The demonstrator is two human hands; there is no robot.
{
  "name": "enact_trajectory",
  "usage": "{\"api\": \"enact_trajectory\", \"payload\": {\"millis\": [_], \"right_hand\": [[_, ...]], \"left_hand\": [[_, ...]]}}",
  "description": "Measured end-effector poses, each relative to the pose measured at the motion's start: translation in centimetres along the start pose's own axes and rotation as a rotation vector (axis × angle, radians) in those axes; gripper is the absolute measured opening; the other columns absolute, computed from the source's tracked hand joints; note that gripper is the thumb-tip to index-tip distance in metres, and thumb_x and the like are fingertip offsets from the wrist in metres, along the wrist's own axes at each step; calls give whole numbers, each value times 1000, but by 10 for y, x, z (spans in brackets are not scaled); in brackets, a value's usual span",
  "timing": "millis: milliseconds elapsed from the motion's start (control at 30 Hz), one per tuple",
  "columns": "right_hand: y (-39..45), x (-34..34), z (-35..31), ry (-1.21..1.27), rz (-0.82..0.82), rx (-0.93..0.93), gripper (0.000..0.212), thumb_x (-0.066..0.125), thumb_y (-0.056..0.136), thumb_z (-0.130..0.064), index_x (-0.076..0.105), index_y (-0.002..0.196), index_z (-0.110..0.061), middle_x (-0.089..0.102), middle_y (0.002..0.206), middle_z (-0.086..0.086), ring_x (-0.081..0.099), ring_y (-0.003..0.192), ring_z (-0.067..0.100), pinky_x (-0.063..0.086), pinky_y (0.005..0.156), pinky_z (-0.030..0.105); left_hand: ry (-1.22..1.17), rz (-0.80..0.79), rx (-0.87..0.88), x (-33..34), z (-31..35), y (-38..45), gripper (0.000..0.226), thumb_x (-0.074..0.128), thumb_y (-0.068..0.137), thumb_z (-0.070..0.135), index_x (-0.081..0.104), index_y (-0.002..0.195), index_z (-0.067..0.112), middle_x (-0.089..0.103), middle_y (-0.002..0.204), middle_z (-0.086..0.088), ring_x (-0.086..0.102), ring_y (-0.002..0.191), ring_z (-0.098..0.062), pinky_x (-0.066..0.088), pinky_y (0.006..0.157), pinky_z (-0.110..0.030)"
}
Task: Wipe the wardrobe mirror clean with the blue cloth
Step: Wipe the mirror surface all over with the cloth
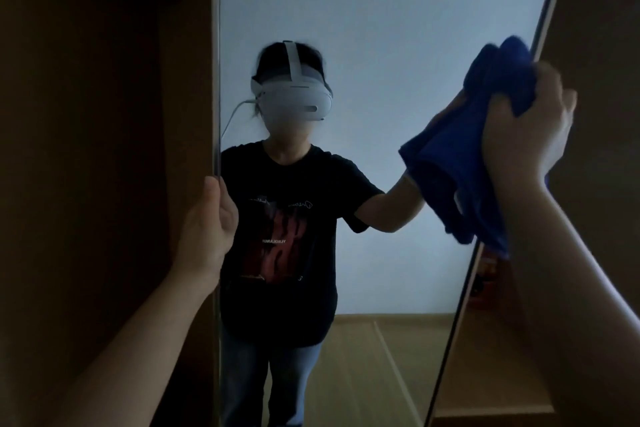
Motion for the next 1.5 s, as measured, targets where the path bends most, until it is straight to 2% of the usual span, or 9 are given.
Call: {"api": "enact_trajectory", "payload": {"millis": [200, 267, 367, 433, 500, 600, 700, 1267, 1500], "right_hand": [[-12, 32, -69, -57, -10, -145, 49, 46, 84, -36, 45, 132, -25, 44, 126, 8, 43, 114, 23, 35, 79, 29], [-24, 46, -96, -88, -29, -235, 51, 45, 85, -48, 44, 131, -26, 44, 126, 7, 42, 114, 22, 38, 84, 32], [-47, 69, -134, -115, -83, -406, 48, 41, 89, -52, 46, 129, -27, 45, 127, 5, 44, 114, 22, 37, 89, 33], [-69, 82, -155, -112, -101, -551, 44, 40, 90, -49, 50, 127, -27, 48, 126, 5, 45, 113, 23, 36, 87, 32], [-89, 93, -166, -139, -111, -651, 40, 41, 91, -45, 54, 123, -25, 51, 124, 6, 48, 110, 24, 36, 82, 33], [-110, 100, -165, -120, -46, -699, 31, 54, 83, -38, 66, 105, -19, 62, 104, 12, 57, 91, 28, 34, 67, 33], [-133, 100, -151, -75, -5, -764, 26, 63, 78, -33, 70, 94, -15, 64, 90, 12, 59, 78, 30, 38, 60, 33], [-367, 95, 22, -52, -288, -858, 38, 70, 78, -30, 56, 111, -21, 48, 100, 4, 49, 85, 21, 39, 69, 37], [-471, 89, 106, -84, -608, -956, 36, 49, 83, -26, 50, 118, -21, 45, 107, 6, 47, 91, 23, 36, 75, 40]], "left_hand": [[-26, -152, -20, -8, -10, 8, 52, 33, 92, 56, 42, 60, 16, 38, 56, -5, 38, 57, -19, 36, 106, -40], [-49, -176, 5, -9, -3, 2, 57, 32, 95, 51, 60, 80, 4, 65, 77, -11, 60, 89, -34, 25, 113, -50], [-49, -221, 17, -9, -1, -4, 63, 25, 99, 40, 50, 121, -13, 55, 118, -32, 32, 124, -47, 20, 111, -50], [5, -224, -6, -8, 1, -10, 62, 22, 101, 34, 26, 129, -22, 25, 121, -33, 32, 117, -36, 28, 108, -42], [-31, -262, -86, -9, -8, -9, 52, 24, 101, 33, 51, 124, -4, 67, 97, -17, 66, 90, -9, 49, 83, -18], [-84, -295, -125, -14, -16, -5, 37, 24, 100, 37, 55, 106, 19, 69, 84, 18, 63, 75, 10, 48, 64, -7], [-148, -321, -189, -23, -16, -5, 55, 20, 97, 51, 44, 133, 18, 57, 129, 4, 51, 121, -8, 38, 95, -24], [-125, -317, -187, -40, -53, -24, 51, 30, 91, 52, 52, 123, 18, 58, 129, -1, 50, 123, -11, 45, 91, -20], [-4, -186, -56, -52, -105, -28, 68, 47, 80, 54, 48, 133, 12, 47, 140, -13, 44, 131, -18, 27, 114, -40]]}}
Point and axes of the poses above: each hand's wrist, its own y-axis towards the middle knuckle, its own x-axis out of the palm, z = x × y, the point moved 3 cm from there along y, towards the middle knuckle
